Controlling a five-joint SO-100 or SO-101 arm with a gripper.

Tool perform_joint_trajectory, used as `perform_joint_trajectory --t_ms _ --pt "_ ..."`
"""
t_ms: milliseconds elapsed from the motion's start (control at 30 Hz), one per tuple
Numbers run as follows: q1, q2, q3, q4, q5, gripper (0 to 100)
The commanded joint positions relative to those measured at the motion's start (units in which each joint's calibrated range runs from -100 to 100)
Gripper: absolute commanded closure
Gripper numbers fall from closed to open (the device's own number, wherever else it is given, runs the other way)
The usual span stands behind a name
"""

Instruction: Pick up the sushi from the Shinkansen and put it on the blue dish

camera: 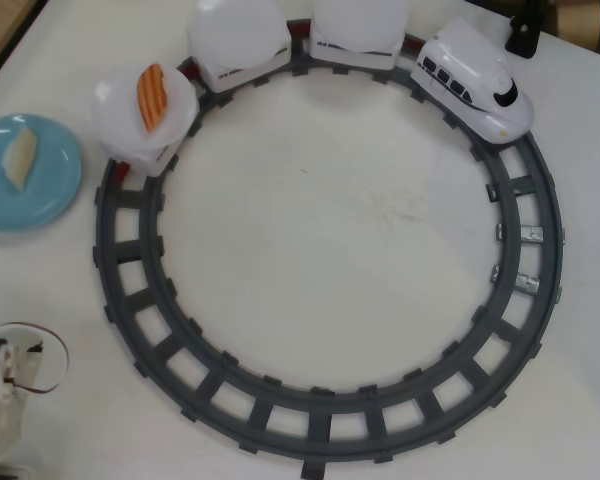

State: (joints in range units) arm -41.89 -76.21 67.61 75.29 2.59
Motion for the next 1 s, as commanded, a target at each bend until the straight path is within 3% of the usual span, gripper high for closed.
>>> perform_joint_trajectory --t_ms 0,600,967 --pt "-2.2 -3.6 4.4 -3.4 0.1 97" --pt "-2.5 -21.7 25.2 -3.7 0.1 97" --pt "-1.6 -21.9 25.6 -3.1 -0.3 97"
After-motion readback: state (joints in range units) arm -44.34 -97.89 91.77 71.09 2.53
